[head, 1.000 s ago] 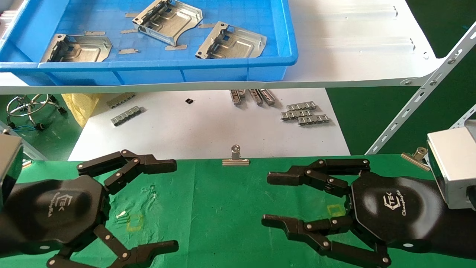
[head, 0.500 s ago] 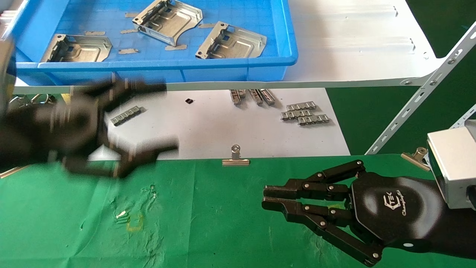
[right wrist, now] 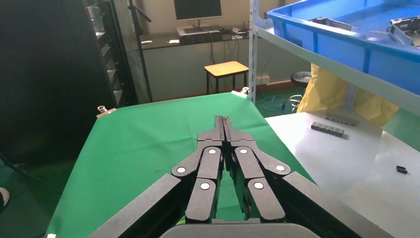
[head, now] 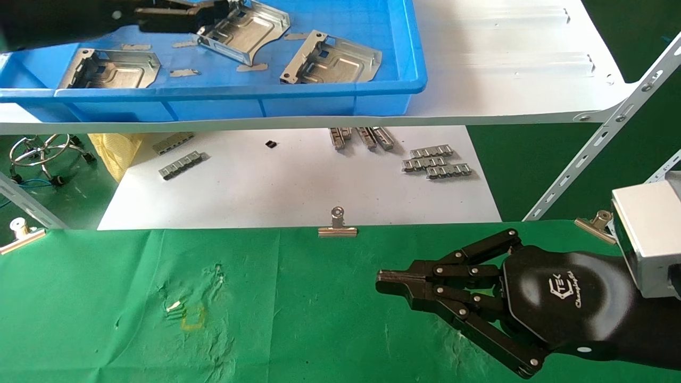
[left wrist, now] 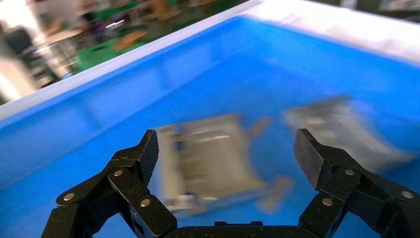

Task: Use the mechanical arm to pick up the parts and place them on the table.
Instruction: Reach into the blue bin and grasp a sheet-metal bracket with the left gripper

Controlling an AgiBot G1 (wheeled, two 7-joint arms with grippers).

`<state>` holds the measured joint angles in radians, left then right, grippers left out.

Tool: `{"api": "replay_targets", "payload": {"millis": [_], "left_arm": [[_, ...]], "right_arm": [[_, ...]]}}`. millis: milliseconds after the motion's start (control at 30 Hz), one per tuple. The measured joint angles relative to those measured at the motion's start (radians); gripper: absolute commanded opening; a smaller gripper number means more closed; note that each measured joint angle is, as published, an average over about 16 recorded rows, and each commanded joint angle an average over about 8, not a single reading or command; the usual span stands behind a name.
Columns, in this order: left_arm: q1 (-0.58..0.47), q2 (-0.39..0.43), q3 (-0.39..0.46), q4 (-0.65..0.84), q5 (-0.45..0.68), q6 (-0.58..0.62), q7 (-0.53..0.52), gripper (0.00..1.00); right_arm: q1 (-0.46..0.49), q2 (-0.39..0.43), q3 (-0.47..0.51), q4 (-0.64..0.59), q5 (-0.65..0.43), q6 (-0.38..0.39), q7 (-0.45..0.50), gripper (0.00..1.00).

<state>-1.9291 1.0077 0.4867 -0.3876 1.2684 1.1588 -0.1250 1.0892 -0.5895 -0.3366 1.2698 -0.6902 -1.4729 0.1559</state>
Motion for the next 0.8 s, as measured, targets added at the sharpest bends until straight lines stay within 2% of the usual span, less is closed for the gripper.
{"api": "replay_targets", "payload": {"millis": [33,67,100,133,233,267,300,367,400,800], "left_arm": [[-0.018,0.018,0.007,0.035,0.016,-0.026,0.006,1.0],[-0.034,0.036,0.014,0.068,0.031,-0.052,0.011,1.0],[-0.049,0.054,0.02,0.099,0.044,-0.077,0.015,0.97],[-0.061,0.071,0.025,0.128,0.056,-0.1,0.019,0.9],[-0.09,0.117,0.04,0.203,0.084,-0.158,0.026,0.53],[-0.098,0.131,0.044,0.224,0.092,-0.175,0.028,0.4],[-0.104,0.143,0.048,0.244,0.099,-0.192,0.028,0.28],[-0.115,0.167,0.055,0.279,0.11,-0.221,0.028,0.05],[-0.119,0.177,0.058,0.294,0.115,-0.235,0.027,0.0],[-0.133,0.237,0.068,0.373,0.131,-0.325,0.02,0.0]], "right_arm": [[0.0,0.0,0.0,0.0,0.0,0.0,0.0,0.08],[0.0,0.0,0.0,0.0,0.0,0.0,0.0,0.2],[0.0,0.0,0.0,0.0,0.0,0.0,0.0,0.33],[0.0,0.0,0.0,0.0,0.0,0.0,0.0,0.45],[0.0,0.0,0.0,0.0,0.0,0.0,0.0,0.83],[0.0,0.0,0.0,0.0,0.0,0.0,0.0,0.94],[0.0,0.0,0.0,0.0,0.0,0.0,0.0,1.0],[0.0,0.0,0.0,0.0,0.0,0.0,0.0,1.0],[0.0,0.0,0.0,0.0,0.0,0.0,0.0,1.0],[0.0,0.0,0.0,0.0,0.0,0.0,0.0,1.0]]}}
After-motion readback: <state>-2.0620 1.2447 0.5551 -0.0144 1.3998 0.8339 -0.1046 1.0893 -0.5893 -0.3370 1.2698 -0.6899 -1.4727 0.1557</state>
